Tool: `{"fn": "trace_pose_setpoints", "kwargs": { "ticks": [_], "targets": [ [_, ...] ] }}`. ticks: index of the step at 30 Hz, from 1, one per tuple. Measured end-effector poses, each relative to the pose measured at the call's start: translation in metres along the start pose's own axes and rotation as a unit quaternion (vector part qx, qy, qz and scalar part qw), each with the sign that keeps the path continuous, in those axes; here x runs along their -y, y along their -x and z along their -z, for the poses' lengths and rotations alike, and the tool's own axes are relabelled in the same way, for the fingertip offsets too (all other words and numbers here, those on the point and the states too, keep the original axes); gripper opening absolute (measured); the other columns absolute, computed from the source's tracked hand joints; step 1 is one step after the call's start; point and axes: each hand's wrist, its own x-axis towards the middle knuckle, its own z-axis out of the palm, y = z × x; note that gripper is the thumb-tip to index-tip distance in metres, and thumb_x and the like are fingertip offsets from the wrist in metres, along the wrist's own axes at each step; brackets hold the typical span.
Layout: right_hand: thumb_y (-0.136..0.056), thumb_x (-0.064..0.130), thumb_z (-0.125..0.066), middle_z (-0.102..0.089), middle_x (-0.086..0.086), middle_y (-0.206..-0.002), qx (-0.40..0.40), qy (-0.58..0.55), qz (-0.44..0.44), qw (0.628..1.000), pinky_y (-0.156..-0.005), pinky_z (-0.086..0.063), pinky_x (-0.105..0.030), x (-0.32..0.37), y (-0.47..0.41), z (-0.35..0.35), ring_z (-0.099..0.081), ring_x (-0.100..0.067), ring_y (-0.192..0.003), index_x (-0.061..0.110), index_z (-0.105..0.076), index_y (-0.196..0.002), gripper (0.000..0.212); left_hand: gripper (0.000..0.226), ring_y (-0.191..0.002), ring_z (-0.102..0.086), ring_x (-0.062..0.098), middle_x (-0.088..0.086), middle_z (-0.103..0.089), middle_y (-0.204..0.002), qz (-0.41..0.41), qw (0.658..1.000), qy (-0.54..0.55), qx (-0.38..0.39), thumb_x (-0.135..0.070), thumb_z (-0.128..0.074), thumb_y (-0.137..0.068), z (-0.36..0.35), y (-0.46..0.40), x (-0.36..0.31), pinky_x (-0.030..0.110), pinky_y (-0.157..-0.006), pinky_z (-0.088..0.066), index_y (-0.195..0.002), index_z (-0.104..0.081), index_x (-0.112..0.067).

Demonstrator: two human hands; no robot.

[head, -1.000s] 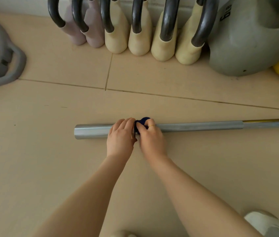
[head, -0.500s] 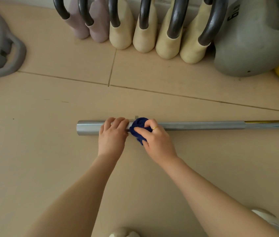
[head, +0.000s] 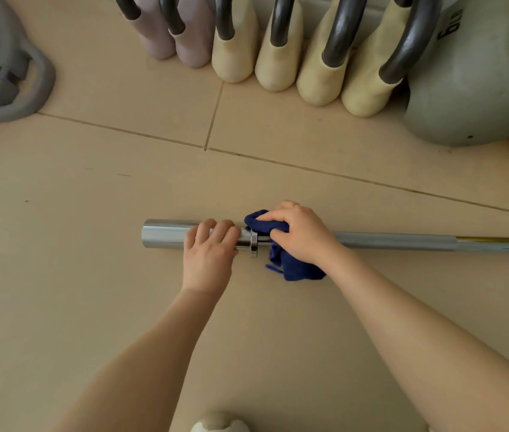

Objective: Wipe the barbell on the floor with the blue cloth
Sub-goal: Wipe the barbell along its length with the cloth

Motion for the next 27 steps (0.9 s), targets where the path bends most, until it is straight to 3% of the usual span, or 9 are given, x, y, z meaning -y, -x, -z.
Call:
{"fn": "trace_pose_setpoints", "kwargs": {
  "ticks": [4,9,12,15,17,19,22,25,27],
  "targets": [
    [-0.083,0.008,-0.045,-0.066,-0.004,-0.092,0.053,-0.017,-0.069,0.996,-0.075,-0.047,-0.033,-0.001,-0.032,0.000,-0.060,-0.027,-0.089,0.023,-0.071,-0.100,0.035,0.037,-0.090,-0.042,0.021,0.001,-0.063,-0.086,0.000,1.000,-0.012,0.026,0.002,-0.080,-0.050,-0.002,0.005,-0.006,0.031,-0.082,-0.030,-0.078,-0.061,-0.013],
    [-0.085,0.005,-0.050,-0.062,0.006,-0.063,0.153,-0.044,-0.133,0.978,-0.054,-0.039,-0.021,0.006,-0.049,0.003,-0.052,-0.014,-0.063,0.021,-0.073,-0.090,0.029,0.021,-0.091,-0.049,0.021,0.003,-0.064,-0.084,-0.105,0.993,-0.055,-0.004,0.003,-0.060,-0.070,0.001,0.024,0.002,0.033,-0.086,-0.036,-0.085,-0.062,-0.012],
    [-0.083,0.007,-0.056,-0.065,0.012,-0.054,0.156,-0.080,-0.162,0.971,-0.057,-0.045,-0.021,0.005,-0.047,-0.003,-0.057,-0.015,-0.065,0.027,-0.073,-0.070,0.029,0.027,-0.094,-0.047,0.020,0.002,-0.063,-0.082,-0.103,0.992,-0.069,-0.010,0.004,-0.043,-0.075,0.000,0.029,0.002,0.034,-0.088,-0.037,-0.083,-0.063,-0.013],
    [-0.083,0.007,-0.048,-0.069,0.000,-0.093,0.096,-0.050,-0.086,0.990,-0.080,-0.049,-0.030,0.001,-0.036,-0.009,-0.061,-0.021,-0.090,0.025,-0.074,-0.095,0.034,0.033,-0.097,-0.048,0.020,0.002,-0.065,-0.086,-0.088,0.994,-0.057,-0.020,0.005,-0.041,-0.076,-0.001,0.025,0.001,0.034,-0.087,-0.037,-0.086,-0.067,-0.013],
    [-0.085,0.008,-0.048,-0.059,-0.003,-0.103,0.038,-0.007,-0.004,0.999,-0.083,-0.046,-0.033,-0.003,-0.022,-0.012,-0.056,-0.021,-0.093,0.025,-0.068,-0.109,0.036,0.034,-0.099,-0.049,0.019,0.001,-0.067,-0.091,-0.078,0.996,-0.042,-0.021,0.003,-0.042,-0.075,0.000,0.020,0.003,0.034,-0.085,-0.037,-0.092,-0.068,-0.012],
    [-0.083,0.007,-0.052,-0.055,-0.007,-0.102,-0.027,0.050,0.084,0.995,-0.077,-0.048,-0.036,-0.006,-0.005,-0.015,-0.056,-0.026,-0.087,0.021,-0.067,-0.112,0.035,0.038,-0.101,-0.048,0.019,0.001,-0.069,-0.097,-0.061,0.998,-0.029,-0.008,0.001,-0.042,-0.075,-0.001,0.013,0.005,0.033,-0.085,-0.036,-0.100,-0.068,-0.012],
    [-0.068,0.006,-0.062,-0.060,-0.011,-0.088,-0.117,0.153,0.188,0.963,-0.049,-0.052,-0.036,-0.013,0.013,-0.025,-0.058,-0.031,-0.064,0.017,-0.071,-0.101,0.036,0.047,-0.106,-0.046,0.020,0.002,-0.069,-0.103,-0.027,0.999,-0.004,0.025,-0.001,-0.038,-0.072,0.001,0.003,0.005,0.033,-0.088,-0.032,-0.108,-0.067,-0.011],
    [-0.053,0.007,-0.072,-0.060,-0.006,-0.090,-0.145,0.257,0.213,0.931,-0.036,-0.047,-0.028,-0.023,0.024,-0.040,-0.054,-0.026,-0.056,0.019,-0.068,-0.103,0.051,0.044,-0.118,-0.049,0.028,0.002,-0.068,-0.111,0.042,0.996,0.035,0.075,0.000,-0.041,-0.076,0.010,-0.010,-0.002,0.040,-0.100,-0.032,-0.110,-0.067,-0.013],
    [-0.056,0.013,-0.070,-0.053,-0.004,-0.095,-0.146,0.316,0.225,0.910,-0.035,-0.045,-0.024,-0.027,0.033,-0.044,-0.052,-0.022,-0.054,0.021,-0.066,-0.103,0.048,0.041,-0.133,-0.036,0.030,-0.002,-0.060,-0.125,0.110,0.985,0.057,0.120,0.000,-0.042,-0.086,0.018,-0.021,-0.011,0.046,-0.110,-0.019,-0.117,-0.064,-0.017]
  ]
}}
